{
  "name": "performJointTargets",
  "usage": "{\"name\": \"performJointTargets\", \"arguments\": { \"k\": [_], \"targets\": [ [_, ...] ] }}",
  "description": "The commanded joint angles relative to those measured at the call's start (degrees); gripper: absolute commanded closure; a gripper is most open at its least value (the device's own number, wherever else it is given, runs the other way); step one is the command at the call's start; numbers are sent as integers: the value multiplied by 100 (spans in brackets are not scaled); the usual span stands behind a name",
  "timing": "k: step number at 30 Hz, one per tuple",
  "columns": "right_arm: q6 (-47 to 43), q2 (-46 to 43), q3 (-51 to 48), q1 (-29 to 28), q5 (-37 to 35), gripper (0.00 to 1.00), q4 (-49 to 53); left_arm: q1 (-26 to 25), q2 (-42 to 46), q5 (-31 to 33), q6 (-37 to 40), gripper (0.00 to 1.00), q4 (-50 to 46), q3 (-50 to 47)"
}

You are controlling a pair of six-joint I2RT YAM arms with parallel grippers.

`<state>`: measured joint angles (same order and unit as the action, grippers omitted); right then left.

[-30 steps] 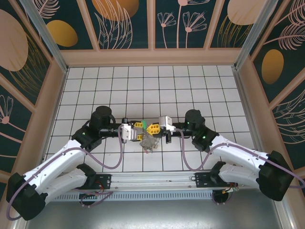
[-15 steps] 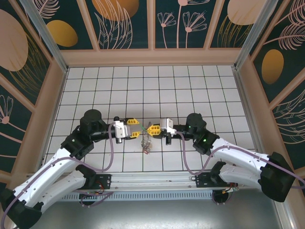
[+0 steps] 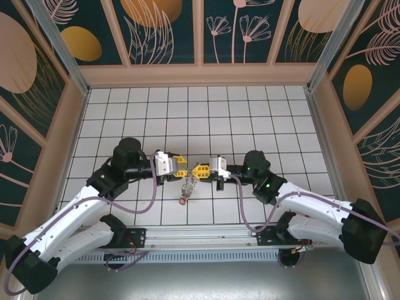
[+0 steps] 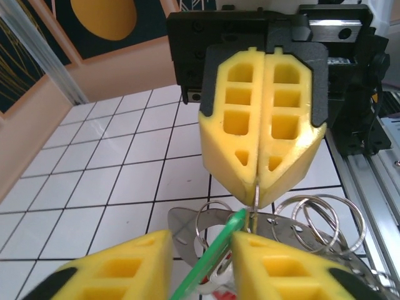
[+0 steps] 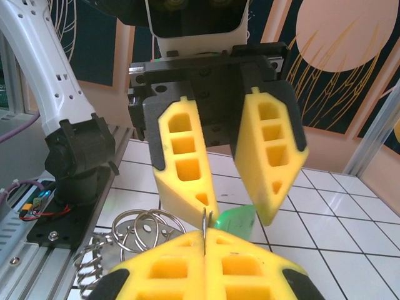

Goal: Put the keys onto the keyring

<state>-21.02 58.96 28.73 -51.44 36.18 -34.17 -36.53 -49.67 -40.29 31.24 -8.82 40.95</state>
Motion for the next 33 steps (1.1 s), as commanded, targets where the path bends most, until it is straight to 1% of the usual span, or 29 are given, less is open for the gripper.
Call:
{"name": "performJointTargets", "arguments": {
  "k": [1,3,4,5,6,7,10,11,16,18,20,21,23,25,27,29,31,33],
  "targets": [
    [-14,-113,-17,-59,9,100,-487,-36,43,140,148,64,-60,204],
    [-106,-101,29,-73,50,100,-294,-40,141,400,490,63,-102,275],
    [-152,-91,65,-72,111,100,-180,-39,198,578,538,61,18,268],
    [-174,-83,88,-88,142,100,-122,-43,220,704,538,55,143,269],
    [-183,-78,93,-94,151,100,-117,-40,209,722,540,51,198,295],
    [-184,-78,87,-102,159,100,-133,-40,136,660,541,50,194,349],
    [-218,-39,95,-103,194,100,-107,-39,-301,207,720,51,-75,626],
    [-243,-24,118,-103,195,100,-67,-40,-423,140,713,51,-34,666],
    [-198,16,159,-104,193,100,-89,-40,-575,-28,524,51,713,435],
    [-184,-7,159,-107,152,100,-104,-38,-624,-54,493,52,723,423],
    [-177,-54,150,-105,90,100,-110,-31,-551,172,303,52,749,403],
    [-175,-95,142,-94,61,100,-109,0,-467,189,209,53,723,388],
    [-158,-145,116,-86,-8,100,-98,122,-268,-16,0,55,588,465],
    [-132,-189,77,-77,-53,100,-122,220,-61,-61,-220,57,504,535],
    [-43,-228,-4,-61,-110,100,-282,350,181,-144,-410,61,411,538],
    [63,-247,-81,-38,-144,100,-480,452,427,-274,-559,74,304,465],
    [147,-260,-126,-24,-169,100,-650,471,591,-326,-633,88,133,352],
    [191,-259,-133,-20,-173,100,-724,476,628,-421,-637,99,-86,259]
  ]
}}
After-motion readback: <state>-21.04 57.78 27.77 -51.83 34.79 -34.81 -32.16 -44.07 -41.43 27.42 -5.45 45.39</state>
